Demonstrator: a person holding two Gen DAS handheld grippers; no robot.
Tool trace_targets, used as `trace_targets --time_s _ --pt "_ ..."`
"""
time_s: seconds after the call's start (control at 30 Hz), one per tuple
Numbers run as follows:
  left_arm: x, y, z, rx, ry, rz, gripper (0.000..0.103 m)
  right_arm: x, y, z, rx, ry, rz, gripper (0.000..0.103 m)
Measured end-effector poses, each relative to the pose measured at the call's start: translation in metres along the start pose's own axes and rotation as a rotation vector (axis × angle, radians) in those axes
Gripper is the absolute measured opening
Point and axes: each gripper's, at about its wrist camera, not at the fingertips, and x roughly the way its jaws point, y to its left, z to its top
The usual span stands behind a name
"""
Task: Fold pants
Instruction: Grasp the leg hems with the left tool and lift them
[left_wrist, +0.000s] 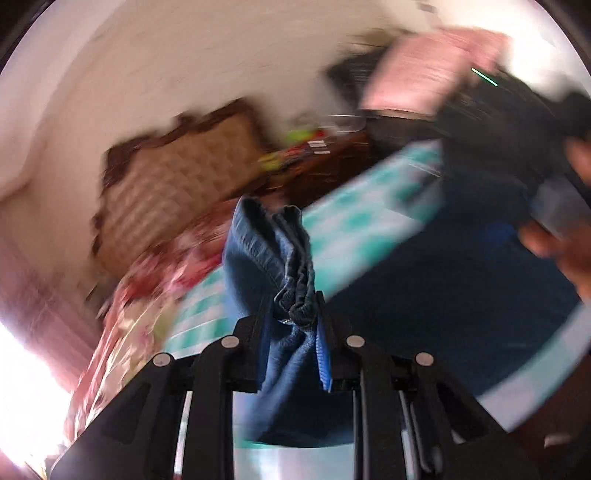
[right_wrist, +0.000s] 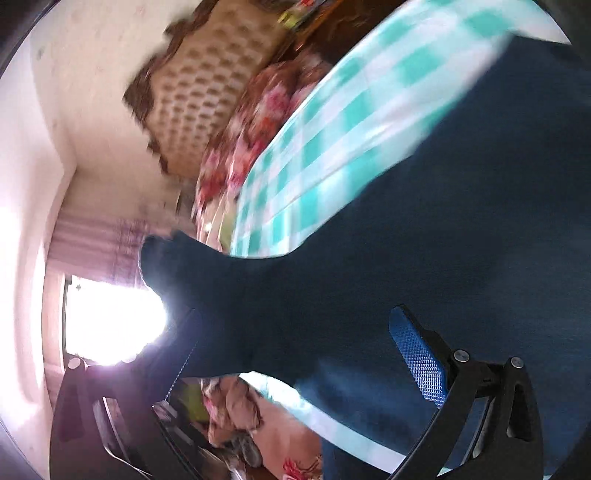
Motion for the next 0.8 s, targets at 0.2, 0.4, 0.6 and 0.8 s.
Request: trace_targets --time_s 0.2,0.4,0.6,0.8 --pt "0.013 -0.142 -0.036 0.238 0.049 -0.018 0.022 -0.054 -0.046 0.002 0.06 -0.058 -0.067 0.098" --pt "0.012 -0.144 -0.043 0.242 0.026 0.113 0.056 -0.054 -0.053 0.006 0.06 -0.03 -0.058 0.098" --pt "0.016 -0.133 -0.038 0.234 0.07 0.001 0.053 -0.047 -0.051 0.008 0.06 0.013 -0.033 0.098" --pt "0.021 -0.136 -0.036 0.231 0.095 -0.088 0.028 -0.043 -0.052 0.001 0.054 0.05 -0.042 0.098"
